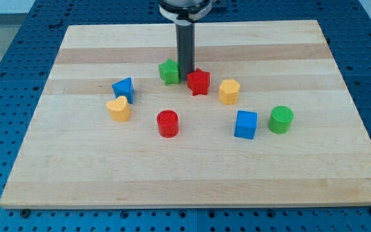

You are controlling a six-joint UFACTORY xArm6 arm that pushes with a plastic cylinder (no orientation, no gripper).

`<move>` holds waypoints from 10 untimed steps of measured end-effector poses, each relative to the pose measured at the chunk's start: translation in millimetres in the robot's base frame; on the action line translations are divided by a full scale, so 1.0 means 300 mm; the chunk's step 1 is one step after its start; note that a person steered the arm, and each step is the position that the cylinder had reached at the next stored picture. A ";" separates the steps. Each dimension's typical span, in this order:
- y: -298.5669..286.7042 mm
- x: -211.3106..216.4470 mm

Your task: Slide the blue triangle along with yellow heart slightly down

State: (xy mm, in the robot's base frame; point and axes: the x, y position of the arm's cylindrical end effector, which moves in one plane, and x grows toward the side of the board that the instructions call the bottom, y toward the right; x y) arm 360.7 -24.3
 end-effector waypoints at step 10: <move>-0.367 0.061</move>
State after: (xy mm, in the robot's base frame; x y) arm 379.1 -134.5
